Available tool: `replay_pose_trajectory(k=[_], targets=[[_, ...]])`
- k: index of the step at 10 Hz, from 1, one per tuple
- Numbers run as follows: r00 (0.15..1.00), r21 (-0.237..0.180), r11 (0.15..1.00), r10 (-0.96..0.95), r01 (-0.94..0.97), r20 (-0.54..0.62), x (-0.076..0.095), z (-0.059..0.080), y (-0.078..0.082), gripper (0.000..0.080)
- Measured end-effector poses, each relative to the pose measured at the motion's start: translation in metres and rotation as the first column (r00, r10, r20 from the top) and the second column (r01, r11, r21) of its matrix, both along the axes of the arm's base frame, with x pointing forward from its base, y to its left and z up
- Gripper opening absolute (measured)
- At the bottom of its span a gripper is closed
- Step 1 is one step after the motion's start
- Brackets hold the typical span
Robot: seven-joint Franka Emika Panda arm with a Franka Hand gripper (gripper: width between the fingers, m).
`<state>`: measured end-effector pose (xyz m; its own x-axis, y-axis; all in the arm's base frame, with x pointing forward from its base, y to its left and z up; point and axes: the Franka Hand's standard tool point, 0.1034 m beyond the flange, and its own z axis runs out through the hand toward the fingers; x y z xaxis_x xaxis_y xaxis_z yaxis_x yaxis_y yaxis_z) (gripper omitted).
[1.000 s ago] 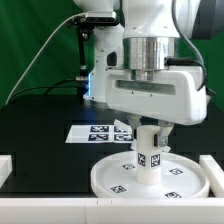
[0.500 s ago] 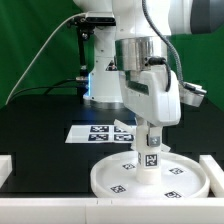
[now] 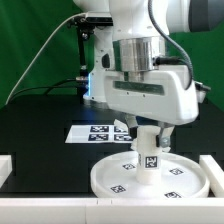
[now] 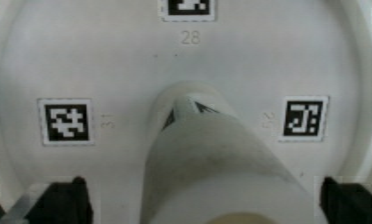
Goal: Assemble round table
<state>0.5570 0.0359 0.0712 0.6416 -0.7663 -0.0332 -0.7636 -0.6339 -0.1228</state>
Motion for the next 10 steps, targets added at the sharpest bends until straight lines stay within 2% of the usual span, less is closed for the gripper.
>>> replay_pose_trajectory(k=[4,5,6,7,8,10], targets=[[0.975,-0.029,0.974,0.223,-0.223,0.019,0.000,0.000,-0.003,0.0649],[0.939,-0.044,0.939,0.343,-0.341,0.026,0.001,0.000,-0.003,0.0649],[0.846,-0.068,0.846,0.531,-0.528,0.038,0.004,0.002,0.001,0.0649],[0.766,-0.083,0.767,0.641,-0.636,0.047,0.006,0.004,0.005,0.0649],[0.689,-0.102,0.690,0.723,-0.717,0.047,0.007,0.007,0.008,0.0649],[0.608,-0.120,0.607,0.793,-0.786,0.031,0.007,0.006,0.002,0.0649]])
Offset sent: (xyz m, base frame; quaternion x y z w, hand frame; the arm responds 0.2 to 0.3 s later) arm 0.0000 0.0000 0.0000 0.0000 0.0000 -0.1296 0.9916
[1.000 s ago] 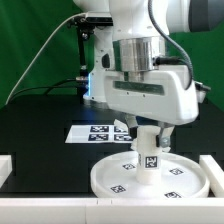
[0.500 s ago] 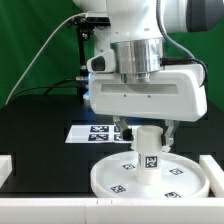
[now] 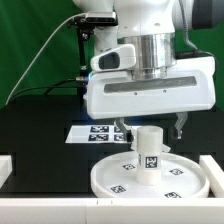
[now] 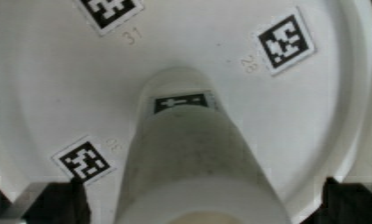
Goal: Assemble round table
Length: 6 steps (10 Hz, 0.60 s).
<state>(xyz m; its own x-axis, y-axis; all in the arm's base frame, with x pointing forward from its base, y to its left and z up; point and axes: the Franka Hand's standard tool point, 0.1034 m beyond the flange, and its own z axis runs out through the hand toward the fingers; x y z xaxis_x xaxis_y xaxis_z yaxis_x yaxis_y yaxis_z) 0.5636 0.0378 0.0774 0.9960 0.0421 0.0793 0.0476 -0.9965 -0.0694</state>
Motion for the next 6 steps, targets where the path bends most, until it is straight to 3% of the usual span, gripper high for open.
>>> replay_pose_trajectory(k=[2,3,4,5,6], targets=[[0.990,-0.030,0.990,0.139,-0.139,0.003,0.0002,-0.0001,-0.0030,0.0649],[0.947,-0.075,0.946,0.319,-0.315,0.032,0.0030,-0.0008,0.0004,0.0649],[0.908,-0.095,0.906,0.417,-0.412,0.034,0.0038,-0.0006,0.0006,0.0649],[0.918,-0.093,0.916,0.396,-0.391,0.034,0.0038,-0.0006,-0.0004,0.0649],[0.927,-0.091,0.925,0.373,-0.368,0.034,0.0038,-0.0006,-0.0005,0.0520]])
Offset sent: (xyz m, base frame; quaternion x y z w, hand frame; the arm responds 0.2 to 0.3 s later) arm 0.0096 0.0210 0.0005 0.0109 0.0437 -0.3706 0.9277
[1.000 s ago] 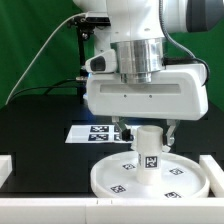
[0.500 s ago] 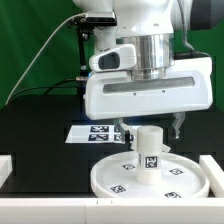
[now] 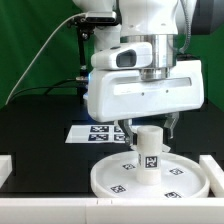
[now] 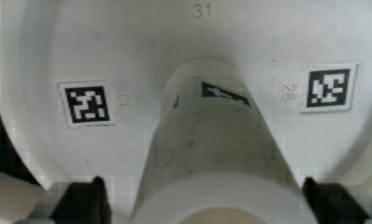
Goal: Assemble round table
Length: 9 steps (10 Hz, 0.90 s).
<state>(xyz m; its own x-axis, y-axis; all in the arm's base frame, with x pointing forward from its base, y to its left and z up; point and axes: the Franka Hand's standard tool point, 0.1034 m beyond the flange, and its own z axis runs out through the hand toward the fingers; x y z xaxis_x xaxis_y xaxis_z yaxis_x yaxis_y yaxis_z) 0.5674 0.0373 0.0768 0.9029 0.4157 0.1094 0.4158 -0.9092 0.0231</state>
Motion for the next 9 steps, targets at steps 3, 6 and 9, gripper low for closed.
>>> replay_pose_trajectory(k=[3,6,9], targets=[[0.979,0.023,0.979,-0.203,0.204,-0.008,-0.0002,-0.0004,-0.0001,0.0406],[0.860,0.052,0.859,-0.510,0.509,0.018,0.0007,-0.0019,0.0035,0.0406],[0.626,0.070,0.625,-0.780,0.778,-0.003,0.0007,-0.0021,0.0005,0.0406]])
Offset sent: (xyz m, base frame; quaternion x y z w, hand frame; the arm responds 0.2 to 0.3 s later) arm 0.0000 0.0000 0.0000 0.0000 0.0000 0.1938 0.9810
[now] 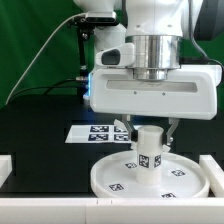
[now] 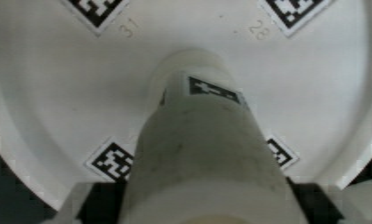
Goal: Assemble round table
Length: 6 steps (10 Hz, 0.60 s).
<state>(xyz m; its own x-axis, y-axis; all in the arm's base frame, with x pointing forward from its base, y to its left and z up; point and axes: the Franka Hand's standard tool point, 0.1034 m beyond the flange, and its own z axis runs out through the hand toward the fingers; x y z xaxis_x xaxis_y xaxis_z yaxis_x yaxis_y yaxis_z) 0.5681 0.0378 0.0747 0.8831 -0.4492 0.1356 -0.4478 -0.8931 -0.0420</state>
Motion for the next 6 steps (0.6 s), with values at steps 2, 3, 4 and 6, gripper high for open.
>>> replay_pose_trajectory(k=[2,3,4,6], targets=[[0.978,0.031,0.978,-0.207,0.208,-0.013,-0.0011,-0.0003,-0.0009,0.0406],[0.942,0.056,0.940,-0.336,0.336,-0.020,-0.0018,-0.0006,-0.0014,0.0406],[0.873,0.093,0.868,-0.487,0.488,-0.036,-0.0032,-0.0010,-0.0020,0.0406],[0.827,0.101,0.821,-0.560,0.562,-0.047,-0.0040,-0.0008,-0.0028,0.0406]])
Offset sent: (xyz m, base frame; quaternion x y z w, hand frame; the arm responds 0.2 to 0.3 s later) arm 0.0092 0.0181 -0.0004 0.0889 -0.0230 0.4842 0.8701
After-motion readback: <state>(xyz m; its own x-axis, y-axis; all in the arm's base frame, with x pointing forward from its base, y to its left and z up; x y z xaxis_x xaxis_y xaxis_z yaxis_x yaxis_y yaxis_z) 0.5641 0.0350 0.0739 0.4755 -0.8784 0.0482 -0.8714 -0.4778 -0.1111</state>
